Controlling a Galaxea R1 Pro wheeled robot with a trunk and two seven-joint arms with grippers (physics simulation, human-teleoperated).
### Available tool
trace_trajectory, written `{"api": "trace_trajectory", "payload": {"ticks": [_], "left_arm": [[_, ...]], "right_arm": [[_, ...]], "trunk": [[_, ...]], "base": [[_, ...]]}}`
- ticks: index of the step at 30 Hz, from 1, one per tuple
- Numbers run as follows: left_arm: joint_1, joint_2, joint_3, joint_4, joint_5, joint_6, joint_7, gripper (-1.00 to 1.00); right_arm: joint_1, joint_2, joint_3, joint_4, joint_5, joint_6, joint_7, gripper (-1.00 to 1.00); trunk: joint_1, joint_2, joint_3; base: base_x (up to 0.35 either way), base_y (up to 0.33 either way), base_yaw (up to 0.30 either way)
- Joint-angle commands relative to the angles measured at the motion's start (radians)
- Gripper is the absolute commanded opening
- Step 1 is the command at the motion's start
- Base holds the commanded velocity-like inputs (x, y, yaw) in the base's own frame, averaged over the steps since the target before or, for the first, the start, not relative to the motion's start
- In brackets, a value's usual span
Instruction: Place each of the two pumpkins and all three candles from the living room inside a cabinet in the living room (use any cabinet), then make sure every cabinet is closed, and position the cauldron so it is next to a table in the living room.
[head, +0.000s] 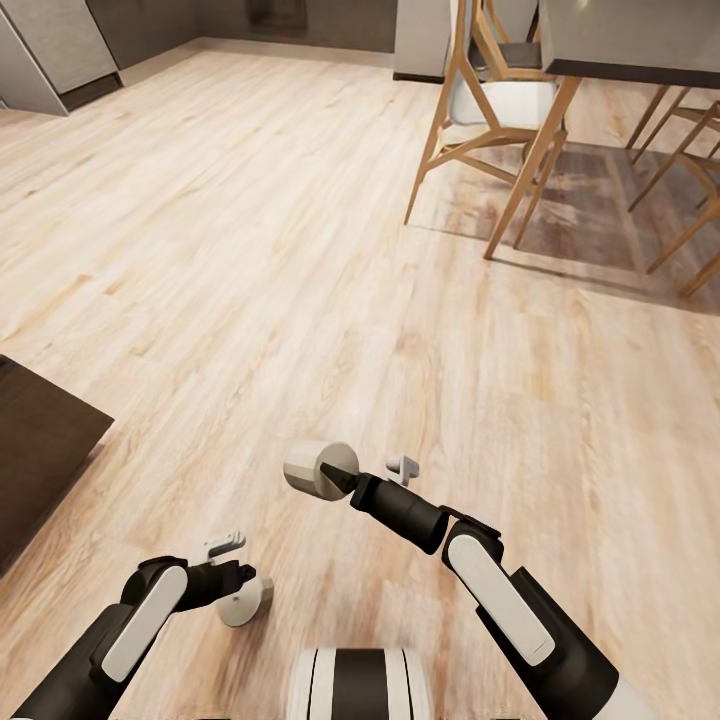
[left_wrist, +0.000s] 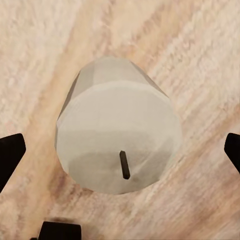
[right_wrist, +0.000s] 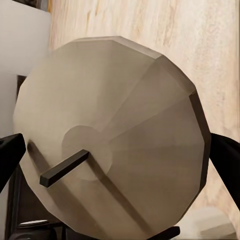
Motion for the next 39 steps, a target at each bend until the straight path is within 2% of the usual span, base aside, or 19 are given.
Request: {"api": "trace_trajectory", "payload": {"ticks": [1,6,10,17,33,36,39], "left_arm": [[-0.001,0.001,-0.002,-0.001,0.010,0.000,0.010,1.00],[-0.001,0.000,-0.004,-0.001,0.004,-0.014,0.010,1.00],[-0.001,-0.004,-0.005,0.006,-0.043,-0.024,0.003,1.00],[-0.001,-0.008,-0.007,0.008,-0.057,-0.026,0.000,1.00],[-0.001,-0.008,-0.014,0.007,-0.054,-0.028,-0.007,1.00],[-0.001,-0.008,-0.014,0.008,-0.053,-0.040,-0.007,1.00],[-0.001,-0.009,-0.015,0.008,-0.053,-0.045,-0.007,1.00]], "right_arm": [[-0.001,-0.001,0.001,-0.001,-0.010,0.001,-0.005,-1.00],[-0.001,-0.001,0.001,-0.001,-0.010,0.001,-0.005,-1.00],[-0.001,-0.001,0.001,-0.001,-0.010,0.001,-0.005,-1.00],[-0.001,-0.001,0.001,-0.001,-0.010,0.001,-0.005,-1.00],[-0.001,-0.001,0.001,-0.001,-0.008,0.001,-0.006,-1.00],[-0.001,-0.001,0.001,-0.001,-0.008,0.001,-0.006,-1.00],[-0.001,-0.001,0.001,-0.001,-0.008,0.001,-0.006,-1.00]], "trunk": [[0.000,-0.001,-0.005],[0.002,-0.002,-0.024],[0.004,-0.003,-0.039],[0.007,-0.004,-0.066],[0.007,-0.004,-0.066],[0.009,-0.005,-0.078],[0.009,-0.005,-0.078]], "base": [[0.000,0.000,0.000],[0.000,0.000,0.000],[0.000,0.000,0.000],[0.000,0.000,0.000],[0.000,0.000,0.000],[0.000,0.000,0.000],[0.000,0.000,0.000]]}}
